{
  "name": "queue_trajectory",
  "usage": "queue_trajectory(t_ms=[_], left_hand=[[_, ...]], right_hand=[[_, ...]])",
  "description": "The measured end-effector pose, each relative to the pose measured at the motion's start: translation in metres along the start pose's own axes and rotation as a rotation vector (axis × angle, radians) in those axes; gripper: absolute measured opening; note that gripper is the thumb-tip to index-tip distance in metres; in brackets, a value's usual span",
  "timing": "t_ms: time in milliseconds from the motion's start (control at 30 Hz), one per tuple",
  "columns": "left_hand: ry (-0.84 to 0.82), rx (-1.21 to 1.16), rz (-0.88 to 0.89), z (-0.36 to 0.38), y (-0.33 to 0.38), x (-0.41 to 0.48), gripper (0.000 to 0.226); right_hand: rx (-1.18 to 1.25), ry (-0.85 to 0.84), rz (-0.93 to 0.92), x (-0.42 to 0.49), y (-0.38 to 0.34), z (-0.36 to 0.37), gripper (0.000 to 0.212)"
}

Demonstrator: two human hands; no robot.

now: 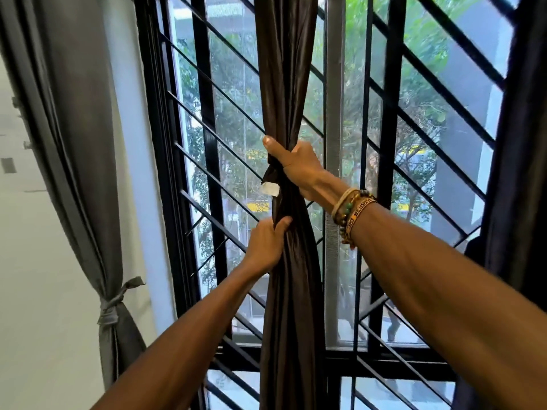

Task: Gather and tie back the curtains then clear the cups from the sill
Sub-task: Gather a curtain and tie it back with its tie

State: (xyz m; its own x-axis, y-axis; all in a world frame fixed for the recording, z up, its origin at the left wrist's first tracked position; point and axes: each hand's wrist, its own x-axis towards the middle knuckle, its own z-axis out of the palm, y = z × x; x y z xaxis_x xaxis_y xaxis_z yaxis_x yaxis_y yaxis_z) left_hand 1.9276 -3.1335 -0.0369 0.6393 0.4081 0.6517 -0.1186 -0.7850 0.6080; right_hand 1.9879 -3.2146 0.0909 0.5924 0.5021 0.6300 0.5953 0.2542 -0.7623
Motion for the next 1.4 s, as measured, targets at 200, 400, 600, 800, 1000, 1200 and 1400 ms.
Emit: queue_trajectory(t_ms=[200,400,600,800,1000,1200,1400], left_hand=[[-0.031,0.004,0.01,0.0,-0.004,-0.013,0.047],[0.038,-0.502,-0.057,-0.039,0.029,0.023,0.092],[0.118,-0.331,0.029,-0.046,0.102,0.086,0.088],[0.317,-0.18,-0.18,-0.041,0.114,0.117,0.05],[0.149,-0.427,-0.268,-0.055,0.123,0.115,0.053],[0.035,-0.49,-0.213,-0.059,0.123,0.101,0.042],[0.087,-0.541,-0.042,-0.04,0.105,0.091,0.06]], right_hand=[[0.012,-0.097,0.035,-0.006,-0.007,-0.006,0.031],[0.149,0.022,0.102,-0.023,0.005,-0.016,0.029],[-0.049,0.065,0.214,-0.045,0.038,0.004,0.012],[-0.26,0.006,0.141,-0.043,0.04,0.007,0.03],[-0.451,-0.107,0.055,-0.042,0.031,0.0,0.046],[-0.33,-0.332,0.023,-0.039,0.029,-0.011,0.036],[0.583,0.121,0.065,-0.029,0.013,-0.014,0.071]])
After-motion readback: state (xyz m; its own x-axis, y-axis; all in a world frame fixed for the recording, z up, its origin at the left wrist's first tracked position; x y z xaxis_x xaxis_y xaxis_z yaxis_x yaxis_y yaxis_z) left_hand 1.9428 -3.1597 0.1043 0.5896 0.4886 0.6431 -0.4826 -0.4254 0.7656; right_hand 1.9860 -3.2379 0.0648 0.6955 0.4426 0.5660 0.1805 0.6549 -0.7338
